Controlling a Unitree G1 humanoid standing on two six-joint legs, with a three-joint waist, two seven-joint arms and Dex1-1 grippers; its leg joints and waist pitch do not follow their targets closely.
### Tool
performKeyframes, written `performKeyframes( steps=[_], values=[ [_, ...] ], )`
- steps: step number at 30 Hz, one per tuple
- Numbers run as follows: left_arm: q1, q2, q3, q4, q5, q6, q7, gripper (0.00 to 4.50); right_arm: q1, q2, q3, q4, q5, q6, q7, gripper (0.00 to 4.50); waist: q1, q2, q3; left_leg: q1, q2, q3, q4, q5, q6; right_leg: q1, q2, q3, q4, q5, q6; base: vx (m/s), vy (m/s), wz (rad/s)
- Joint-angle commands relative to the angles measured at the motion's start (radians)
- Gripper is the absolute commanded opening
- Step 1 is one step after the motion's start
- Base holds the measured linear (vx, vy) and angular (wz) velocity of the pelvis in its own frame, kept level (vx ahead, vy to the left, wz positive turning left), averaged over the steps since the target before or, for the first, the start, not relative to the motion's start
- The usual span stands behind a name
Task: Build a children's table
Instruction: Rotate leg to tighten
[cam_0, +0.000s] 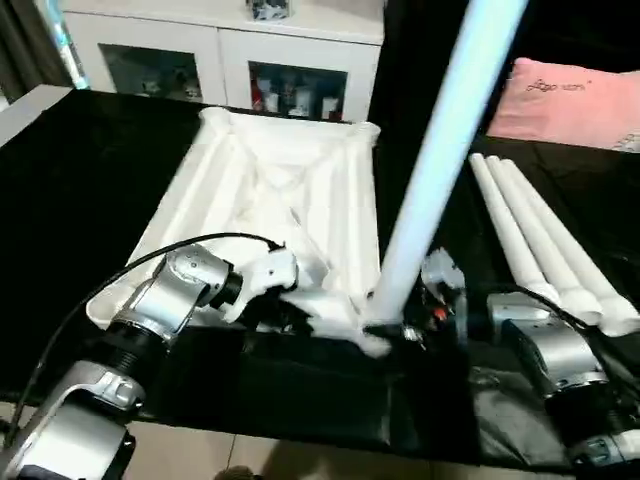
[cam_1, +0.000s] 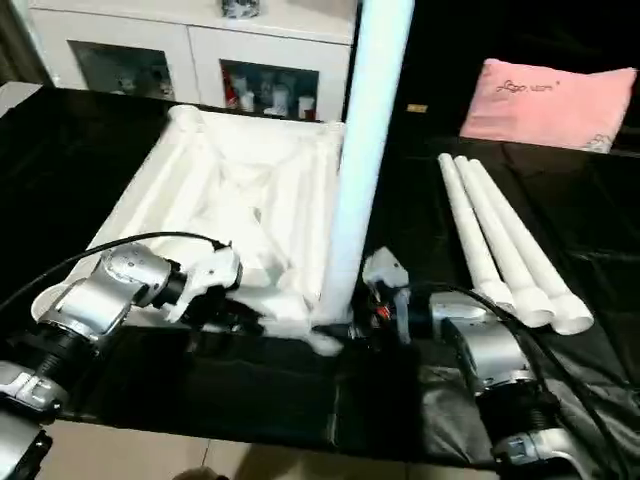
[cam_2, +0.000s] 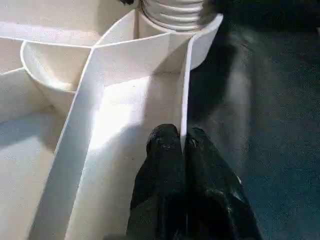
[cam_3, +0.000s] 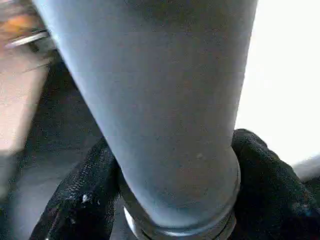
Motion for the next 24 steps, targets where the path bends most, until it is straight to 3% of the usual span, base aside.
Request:
performKeyframes(
  steps=[1,2,3,5,6,8,9,12,14,15,18,20,22,24],
  values=[
    [-0.056,-0.098,0.046,0.003,-0.032,0.096,0.15,0.0,-0.046,0.102,0.006,0.047,-0.026,0.047,-0.185,2.76,-0.004,-0.001,-0.056,0.006,0.054,-0.017,-0.071,-0.187,0.004,0.047,-0.096,0.055,-0.092,-0.272,-0.185,0.0,0.0,0.0],
    [-0.056,-0.098,0.046,0.003,-0.032,0.096,0.15,0.0,-0.046,0.102,0.006,0.047,-0.026,0.047,-0.185,2.76,-0.014,-0.001,-0.053,0.01,0.052,-0.019,-0.073,-0.213,-0.009,0.042,-0.096,0.054,-0.098,-0.326,-0.178,0.0,0.0,0.0],
    [-0.079,-0.147,0.072,0.01,-0.037,0.155,0.233,0.0,-0.086,0.174,-0.019,0.112,-0.036,0.06,-0.326,2.76,-0.02,0.0,-0.056,0.012,0.05,-0.02,-0.07,-0.22,-0.009,0.044,-0.099,0.055,-0.101,-0.352,-0.169,0.0,0.0,0.0],
    [-0.087,-0.167,0.082,0.012,-0.039,0.178,0.266,0.0,-0.104,0.203,-0.03,0.142,-0.04,0.063,-0.387,2.75,-0.028,0.0,-0.056,0.009,0.048,-0.022,-0.07,-0.216,-0.008,0.044,-0.096,0.054,-0.103,-0.35,-0.168,0.0,0.0,0.0],
    [-0.107,-0.22,0.105,0.018,-0.036,0.228,0.358,0.0,-0.15,0.274,-0.042,0.217,-0.067,0.049,-0.542,2.75,-0.036,0.001,-0.055,0.009,0.05,-0.02,-0.069,-0.204,-0.007,0.04,-0.095,0.057,-0.099,-0.316,-0.178,0.0,0.0,0.0],
    [-0.107,-0.22,0.105,0.018,-0.036,0.228,0.358,0.0,-0.15,0.274,-0.042,0.217,-0.067,0.049,-0.542,2.75,-0.041,0.003,-0.06,0.009,0.048,-0.02,-0.068,-0.188,-0.008,0.044,-0.093,0.056,-0.096,-0.272,-0.19,0.0,0.0,0.0],
    [-0.117,-0.253,0.119,0.019,-0.029,0.252,0.414,0.0,-0.175,0.315,-0.048,0.249,-0.078,0.047,-0.62,2.75,-0.038,-0.001,-0.062,0.007,0.048,-0.016,-0.065,-0.157,0.009,0.047,-0.092,0.059,-0.092,-0.208,-0.198,0.0,0.0,0.0],
    [-0.121,-0.268,0.124,0.018,-0.025,0.262,0.437,0.0,-0.187,0.334,-0.051,0.258,-0.085,0.051,-0.656,2.75,-0.036,0.002,-0.067,0.001,0.047,-0.015,-0.064,-0.087,0.042,0.054,-0.088,0.058,-0.077,-0.067,-0.224,0.0,0.0,0.0],
    [-0.123,-0.289,0.124,0.018,-0.014,0.271,0.464,0.0,-0.201,0.364,-0.048,0.263,-0.11,0.043,-0.675,2.75,-0.036,0.001,-0.067,0.002,0.047,-0.013,-0.064,-0.083,0.055,0.055,-0.089,0.057,-0.076,-0.041,-0.233,0.0,0.0,0.0],
    [-0.123,-0.289,0.124,0.018,-0.014,0.271,0.464,0.0,-0.201,0.364,-0.048,0.263,-0.11,0.043,-0.675,2.75,-0.035,0.002,-0.064,0.003,0.048,-0.014,-0.066,-0.091,0.056,0.054,-0.09,0.057,-0.079,-0.052,-0.234,0.0,0.0,0.0],
    [-0.118,-0.286,0.116,0.016,-0.006,0.267,0.466,0.0,-0.201,0.373,-0.055,0.257,-0.109,0.035,-0.666,3.45,-0.036,0.005,-0.06,0.007,0.05,-0.015,-0.069,-0.138,0.044,0.052,-0.091,0.057,-0.088,-0.131,-0.221,0.0,0.0,0.0],
    [-0.109,-0.263,0.107,0.005,0.003,0.268,0.465,0.0,-0.195,0.366,-0.068,0.254,-0.1,0.014,-0.67,3.55,-0.038,0.005,-0.06,0.006,0.051,-0.017,-0.071,-0.151,0.035,0.053,-0.092,0.058,-0.089,-0.152,-0.214,0.0,0.0,0.0],
    [-0.104,-0.248,0.104,0.0,0.007,0.265,0.459,0.0,-0.188,0.354,-0.068,0.248,-0.095,-0.004,-0.667,3.9,-0.037,0.007,-0.06,0.007,0.052,-0.016,-0.07,-0.156,0.03,0.052,-0.093,0.059,-0.089,-0.15,-0.212,0.0,0.0,0.0],
    [-0.099,-0.235,0.102,-0.003,0.009,0.254,0.447,0.0,-0.175,0.34,-0.067,0.232,-0.093,-0.015,-0.647,3.96,-0.039,0.005,-0.06,0.006,0.052,-0.016,-0.071,-0.15,0.033,0.052,-0.092,0.059,-0.087,-0.132,-0.215,0.0,0.0,0.0]
  ],
)
